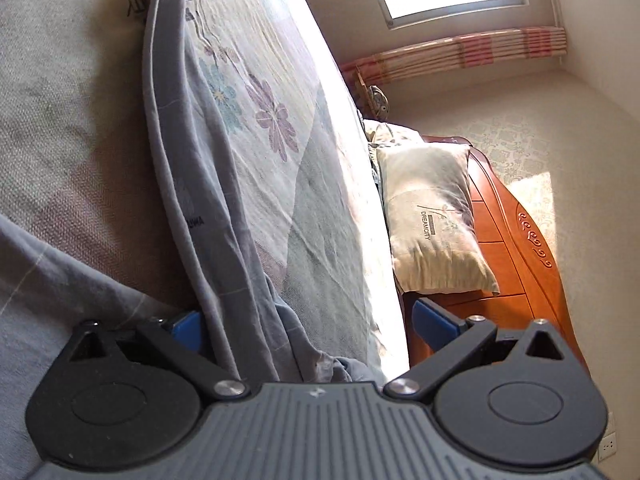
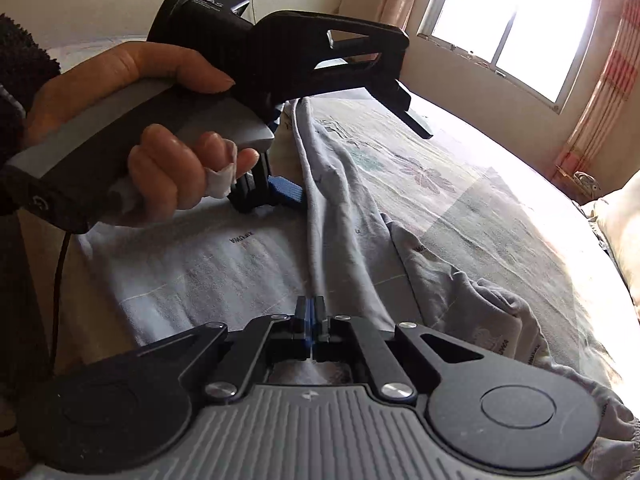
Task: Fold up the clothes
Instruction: 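Pull the held pants leg straight along the bed with both grippers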
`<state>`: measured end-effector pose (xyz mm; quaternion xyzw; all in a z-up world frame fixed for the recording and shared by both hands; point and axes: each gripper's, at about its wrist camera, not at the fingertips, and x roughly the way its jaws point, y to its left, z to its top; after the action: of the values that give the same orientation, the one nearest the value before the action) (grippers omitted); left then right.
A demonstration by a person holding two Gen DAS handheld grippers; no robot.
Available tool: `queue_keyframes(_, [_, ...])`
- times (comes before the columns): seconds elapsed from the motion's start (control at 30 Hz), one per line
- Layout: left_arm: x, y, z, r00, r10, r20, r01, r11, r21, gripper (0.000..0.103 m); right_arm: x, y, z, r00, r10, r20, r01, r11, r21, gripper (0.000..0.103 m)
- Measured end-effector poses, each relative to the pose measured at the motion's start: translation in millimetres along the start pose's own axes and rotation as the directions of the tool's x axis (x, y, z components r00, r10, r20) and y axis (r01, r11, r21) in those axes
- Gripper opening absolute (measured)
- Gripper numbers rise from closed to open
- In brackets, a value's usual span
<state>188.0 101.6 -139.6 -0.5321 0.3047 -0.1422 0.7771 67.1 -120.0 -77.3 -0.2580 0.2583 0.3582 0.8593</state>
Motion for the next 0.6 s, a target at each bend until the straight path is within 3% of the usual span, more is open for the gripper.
queue_keyframes(0.1, [-7, 5, -2, 1.000, -0.008, 0.027, 0.009, 1.000, -0.006, 0.091, -5, 8, -4, 1.000, 0.003, -0.001, -0.003, 1.000, -0.016, 0.002])
queue_keyframes(0.2, [-17, 16, -5, 0.999, 0.010, 0.053, -0.010, 1.000, -0.001, 0.070, -18, 8, -6, 1.000, 0.018, 0.011, -0.018, 0.999, 0.028, 0.003])
queue_keyframes(0.27, [-18, 23, -6, 0.997, 0.044, 0.057, -0.043, 0.999, -0.010, 0.032, -26, 7, -8, 1.000, 0.009, 0.018, -0.010, 0.999, 0.052, 0.004])
queue_keyframes(0.33, [-18, 30, -6, 0.995, 0.078, 0.061, -0.077, 0.997, -0.019, 0.007, -35, 6, -11, 1.000, 0.002, 0.022, -0.004, 0.997, 0.077, 0.005])
queue_keyframes(0.6, [-18, 27, -2, 0.984, 0.174, 0.038, -0.173, 0.984, -0.039, 0.008, -58, 2, -21, 1.000, -0.020, 0.020, 0.016, 0.983, 0.181, 0.006])
